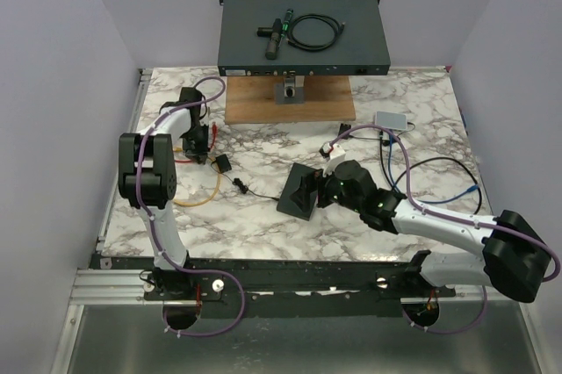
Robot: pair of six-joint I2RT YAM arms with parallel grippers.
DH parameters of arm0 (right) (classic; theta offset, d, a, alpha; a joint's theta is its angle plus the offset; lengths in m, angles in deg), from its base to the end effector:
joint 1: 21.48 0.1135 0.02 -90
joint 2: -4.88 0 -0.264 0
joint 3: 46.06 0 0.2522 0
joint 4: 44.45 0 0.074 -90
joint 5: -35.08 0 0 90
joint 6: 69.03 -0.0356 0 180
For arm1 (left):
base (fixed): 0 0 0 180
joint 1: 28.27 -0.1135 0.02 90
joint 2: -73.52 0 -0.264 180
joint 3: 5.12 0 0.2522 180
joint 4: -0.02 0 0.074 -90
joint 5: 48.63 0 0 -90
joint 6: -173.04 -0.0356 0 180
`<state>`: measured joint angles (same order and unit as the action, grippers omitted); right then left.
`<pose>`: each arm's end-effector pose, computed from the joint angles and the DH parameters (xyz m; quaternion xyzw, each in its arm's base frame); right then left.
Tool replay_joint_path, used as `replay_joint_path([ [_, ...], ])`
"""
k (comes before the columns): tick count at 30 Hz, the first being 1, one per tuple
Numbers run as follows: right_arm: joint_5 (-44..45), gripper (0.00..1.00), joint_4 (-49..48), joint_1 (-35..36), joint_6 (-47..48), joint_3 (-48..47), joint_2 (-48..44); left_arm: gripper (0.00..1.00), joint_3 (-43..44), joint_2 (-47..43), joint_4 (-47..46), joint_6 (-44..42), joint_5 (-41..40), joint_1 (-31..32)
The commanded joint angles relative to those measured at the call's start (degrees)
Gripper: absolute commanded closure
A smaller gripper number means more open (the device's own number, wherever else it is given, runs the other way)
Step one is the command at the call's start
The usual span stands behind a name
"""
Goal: Insert the plug into the switch port
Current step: Pick up the connector from the center of the board.
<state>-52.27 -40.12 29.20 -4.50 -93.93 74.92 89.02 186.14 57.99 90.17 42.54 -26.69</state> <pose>0.1670 0.2012 0.2176 -0.1736 0.8323 0.3089 0.4263 0.3862 -0.0114 0.1707 -0.0469 0.9919 -0.0191 0.1169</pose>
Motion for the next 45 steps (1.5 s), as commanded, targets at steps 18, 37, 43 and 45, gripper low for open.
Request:
replay_joint_path([
  [18,-0.9,0.0,-1.4,0.2,0.4,0.7,1.2,0.6,5.1,-3.1,-1.4,0.2,-2.2,1.1],
  [37,0.7,0.0,-1.1,0.2,0.9,0.5,2.6,0.53,12.0,4.1,0.4,-0.9,-2.9,1.9],
  [43,0.4,0.0,-1.1,0.3,0.9,0.3,3.2,0.53,12.7,6.7,2.2,-2.1,-3.6,3.1],
  [45,0.5,0.0,-1.1,0.2,0.8,0.3,3.2,0.53,13.0,7.6,2.9,-2.7,-4.7,3.8],
])
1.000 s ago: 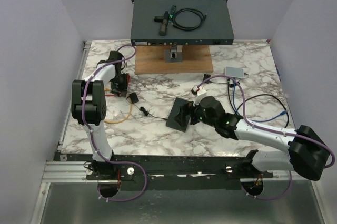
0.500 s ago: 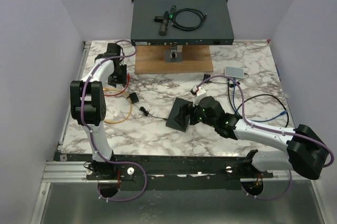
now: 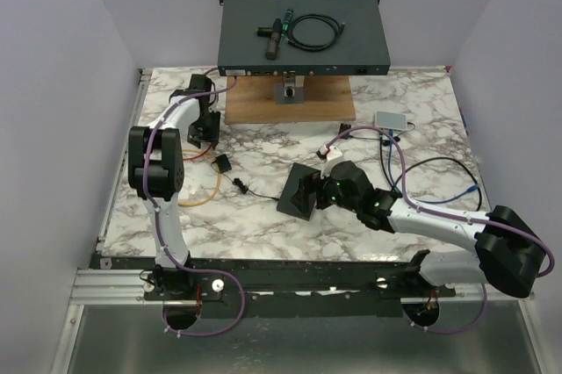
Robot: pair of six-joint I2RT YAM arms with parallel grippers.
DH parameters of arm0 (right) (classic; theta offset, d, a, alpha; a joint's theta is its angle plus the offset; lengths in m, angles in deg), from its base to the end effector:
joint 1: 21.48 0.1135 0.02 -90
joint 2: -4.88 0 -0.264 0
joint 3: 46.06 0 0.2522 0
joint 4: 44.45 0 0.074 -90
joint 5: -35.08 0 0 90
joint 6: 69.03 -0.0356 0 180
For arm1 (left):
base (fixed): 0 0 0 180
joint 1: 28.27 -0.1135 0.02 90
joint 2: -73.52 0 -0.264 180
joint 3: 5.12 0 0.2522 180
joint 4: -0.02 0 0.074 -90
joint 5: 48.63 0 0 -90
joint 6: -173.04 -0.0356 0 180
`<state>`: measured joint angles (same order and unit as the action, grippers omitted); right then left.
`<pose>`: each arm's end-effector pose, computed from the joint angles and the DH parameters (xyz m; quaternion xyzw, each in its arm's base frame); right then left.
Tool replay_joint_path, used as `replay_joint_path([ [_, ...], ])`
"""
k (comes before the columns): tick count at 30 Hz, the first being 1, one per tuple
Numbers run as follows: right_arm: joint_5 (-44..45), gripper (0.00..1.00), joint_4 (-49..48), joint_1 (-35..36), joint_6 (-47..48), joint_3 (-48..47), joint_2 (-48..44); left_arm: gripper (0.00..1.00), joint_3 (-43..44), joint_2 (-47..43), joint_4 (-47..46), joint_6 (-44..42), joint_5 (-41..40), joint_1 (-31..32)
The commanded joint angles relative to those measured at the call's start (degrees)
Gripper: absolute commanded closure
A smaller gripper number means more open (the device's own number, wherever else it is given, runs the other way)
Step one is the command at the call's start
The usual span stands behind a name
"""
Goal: Insert the plug into the switch port
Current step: Pick up the connector from the center of the board.
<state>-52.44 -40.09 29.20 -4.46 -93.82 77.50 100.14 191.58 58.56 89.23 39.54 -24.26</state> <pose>0.1695 0.2045 0.2059 -0.1778 0.8439 0.2971 0.4098 0.4242 -0.0286 0.1868 -0.0214 0.9864 0.0013 0.1629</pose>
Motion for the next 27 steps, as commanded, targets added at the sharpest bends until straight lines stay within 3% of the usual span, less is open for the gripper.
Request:
replay_joint_path([
  [1,0.6,0.0,-1.1,0.3,0.8,0.2,0.5,0.53,1.9,2.5,2.7,-2.2,-2.3,1.7],
  [9,0.4,0.0,-1.1,0.2,0.8,0.2,0.5,0.53,3.3,3.4,4.3,-2.9,-2.4,1.9],
  [18,0.6,0.0,-1.1,0.2,0.8,0.4,0.3,0.68,5.9,4.8,6.3,-3.7,-2.0,1.9],
  [27,0.5,0.0,-1.1,0.2,0.9,0.3,0.7,0.67,8.4,6.5,9.1,-4.0,-1.9,1.9],
])
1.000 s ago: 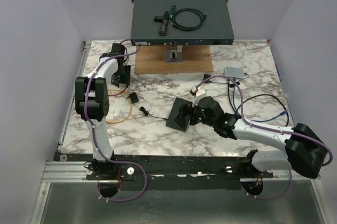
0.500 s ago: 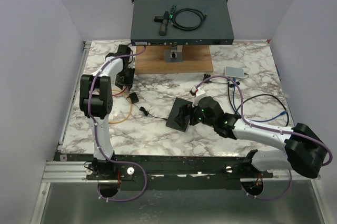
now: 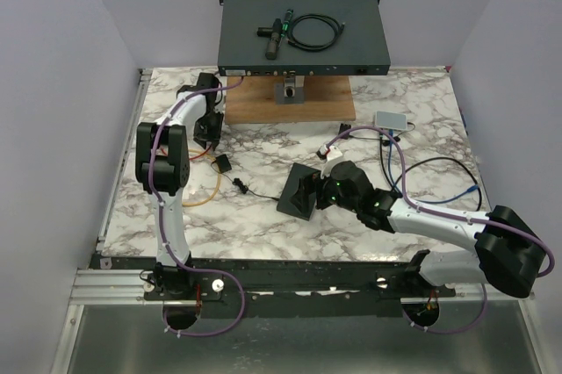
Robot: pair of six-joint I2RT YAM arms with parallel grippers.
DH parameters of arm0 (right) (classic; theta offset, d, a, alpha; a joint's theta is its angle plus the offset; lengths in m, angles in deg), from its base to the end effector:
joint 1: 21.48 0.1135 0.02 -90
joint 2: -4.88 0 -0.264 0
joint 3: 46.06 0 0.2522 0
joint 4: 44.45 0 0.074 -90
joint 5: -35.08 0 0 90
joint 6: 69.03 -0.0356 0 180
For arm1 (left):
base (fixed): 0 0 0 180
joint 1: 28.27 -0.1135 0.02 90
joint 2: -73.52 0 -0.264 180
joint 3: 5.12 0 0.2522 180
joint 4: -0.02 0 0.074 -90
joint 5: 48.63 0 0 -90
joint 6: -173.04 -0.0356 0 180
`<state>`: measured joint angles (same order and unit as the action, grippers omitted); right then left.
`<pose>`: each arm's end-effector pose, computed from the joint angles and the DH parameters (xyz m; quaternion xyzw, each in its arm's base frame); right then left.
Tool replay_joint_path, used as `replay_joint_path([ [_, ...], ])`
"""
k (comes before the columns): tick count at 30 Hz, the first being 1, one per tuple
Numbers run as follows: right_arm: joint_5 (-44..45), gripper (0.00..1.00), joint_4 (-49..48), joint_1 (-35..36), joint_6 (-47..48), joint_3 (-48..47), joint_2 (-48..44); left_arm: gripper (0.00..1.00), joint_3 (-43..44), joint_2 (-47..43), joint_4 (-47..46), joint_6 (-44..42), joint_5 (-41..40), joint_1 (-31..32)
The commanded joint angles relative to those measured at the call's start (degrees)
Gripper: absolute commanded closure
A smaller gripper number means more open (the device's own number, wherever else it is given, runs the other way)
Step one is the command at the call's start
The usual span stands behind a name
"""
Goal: Insert the plug into the switch port
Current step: Pick up the connector from the center of the board.
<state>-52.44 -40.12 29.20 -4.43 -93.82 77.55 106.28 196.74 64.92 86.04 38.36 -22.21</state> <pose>0.1696 0.2046 0.2058 -0.1781 0.8440 0.2969 0.4097 0.4344 -0.0442 0.1761 0.0235 0.9927 0.0169 0.1173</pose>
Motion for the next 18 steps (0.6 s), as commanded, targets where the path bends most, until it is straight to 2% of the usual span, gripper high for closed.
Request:
replay_joint_path([
  [1,0.5,0.0,-1.0,0.2,0.8,0.2,0.7,0.66,2.8,1.8,3.5,-1.0,-0.6,-0.2],
  [9,0.2,0.0,-1.1,0.2,0.9,-0.1,1.5,0.67,6.7,4.6,8.4,-0.7,-0.2,-0.4],
  [18,0.0,0.0,-1.2,0.2,0.9,-0.1,1.3,0.76,8.0,6.7,11.6,0.0,0.3,-0.8],
])
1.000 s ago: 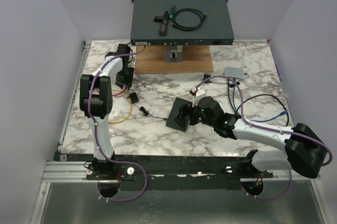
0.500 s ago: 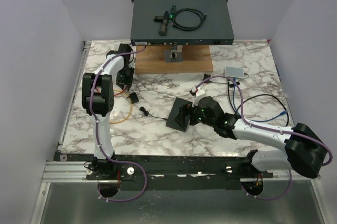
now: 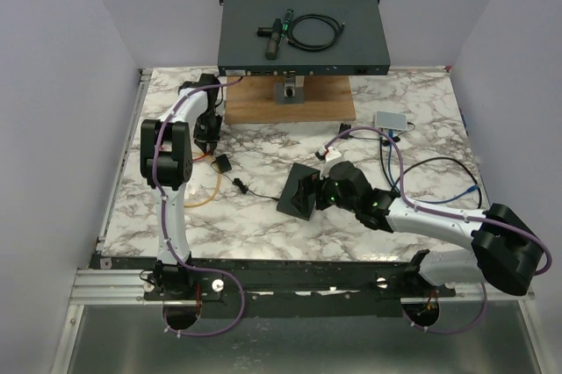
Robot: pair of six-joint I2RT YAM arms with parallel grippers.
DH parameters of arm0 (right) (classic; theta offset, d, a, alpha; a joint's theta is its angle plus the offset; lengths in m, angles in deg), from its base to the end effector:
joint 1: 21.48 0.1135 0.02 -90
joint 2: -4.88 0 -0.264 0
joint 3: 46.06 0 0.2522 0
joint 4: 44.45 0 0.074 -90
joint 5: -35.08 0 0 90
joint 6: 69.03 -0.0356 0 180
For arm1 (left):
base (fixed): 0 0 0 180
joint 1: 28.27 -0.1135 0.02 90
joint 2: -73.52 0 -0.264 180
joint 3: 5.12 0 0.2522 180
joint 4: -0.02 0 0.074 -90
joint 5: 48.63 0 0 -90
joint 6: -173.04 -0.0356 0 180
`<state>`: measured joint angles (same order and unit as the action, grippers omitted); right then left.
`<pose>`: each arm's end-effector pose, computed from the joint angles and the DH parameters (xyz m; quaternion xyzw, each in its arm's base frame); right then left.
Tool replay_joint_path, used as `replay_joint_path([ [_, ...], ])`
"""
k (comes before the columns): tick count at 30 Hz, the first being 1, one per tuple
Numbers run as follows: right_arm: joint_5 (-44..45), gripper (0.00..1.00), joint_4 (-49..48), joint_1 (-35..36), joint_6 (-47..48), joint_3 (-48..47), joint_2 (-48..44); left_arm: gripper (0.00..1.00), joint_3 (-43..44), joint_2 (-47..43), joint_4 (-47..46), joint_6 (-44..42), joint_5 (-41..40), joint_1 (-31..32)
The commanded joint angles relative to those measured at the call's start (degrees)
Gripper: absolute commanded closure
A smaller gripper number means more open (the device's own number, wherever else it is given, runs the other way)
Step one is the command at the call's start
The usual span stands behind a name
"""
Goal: Insert the plug into the switch port
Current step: Pick up the connector from the center of the board.
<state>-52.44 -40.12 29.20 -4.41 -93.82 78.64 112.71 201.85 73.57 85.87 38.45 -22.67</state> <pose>0.1706 0.2059 0.2011 -0.1794 0.8486 0.2916 0.4034 0.4411 -0.0414 0.1657 0.0228 0.9981 0.0216 0.0536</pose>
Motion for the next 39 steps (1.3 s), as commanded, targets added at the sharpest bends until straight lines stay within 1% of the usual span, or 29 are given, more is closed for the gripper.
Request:
replay_joint_path([
  [1,0.0,0.0,-1.2,0.2,0.8,-0.1,0.2,0.78,1.5,1.6,3.0,0.2,0.2,-0.4],
  [6,-0.1,0.0,-1.2,0.2,0.9,-0.1,0.2,0.84,2.7,2.3,4.0,0.2,0.3,-0.4],
  [8,-0.1,0.0,-1.2,0.2,0.8,0.0,0.1,0.9,3.0,2.5,4.2,0.1,0.3,-0.4],
  [10,-0.1,0.0,-1.2,0.2,0.8,0.0,0.0,1.0,2.9,2.4,4.2,0.1,0.3,-0.4],
  [15,-0.1,0.0,-1.2,0.2,0.8,0.1,-0.2,1.0,2.2,1.9,3.6,0.1,0.1,-0.4],
  [17,-0.1,0.0,-1.2,0.2,0.9,0.1,-0.1,1.0,1.5,1.1,3.0,0.4,-1.6,-0.4],
  [22,0.3,0.0,-1.2,0.2,0.8,0.2,-0.2,1.0,0.4,-3.8,2.2,1.3,-5.4,-0.8],
  [26,0.4,0.0,-0.8,0.2,0.7,0.0,0.1,1.0,-0.4,-8.5,2.5,2.7,-10.2,-1.8],
  [29,0.4,0.0,-1.1,0.2,0.4,0.3,-0.5,1.0,-2.7,-13.9,1.2,3.6,-12.8,-2.1],
  [33,2.0,0.0,-1.0,0.2,0.1,0.5,-1.8,1.0,-6.2,-21.2,-0.5,4.1,-13.6,-2.3],
  [36,3.9,0.0,-0.7,0.2,0.0,0.7,-4.0,1.0,-8.9,-27.6,-1.6,4.3,-12.8,-2.3],
  [39,7.4,0.0,-0.4,0.2,-0.4,1.6,-8.5,1.0,-12.7,-34.2,-3.4,4.0,-11.1,-2.3],
])
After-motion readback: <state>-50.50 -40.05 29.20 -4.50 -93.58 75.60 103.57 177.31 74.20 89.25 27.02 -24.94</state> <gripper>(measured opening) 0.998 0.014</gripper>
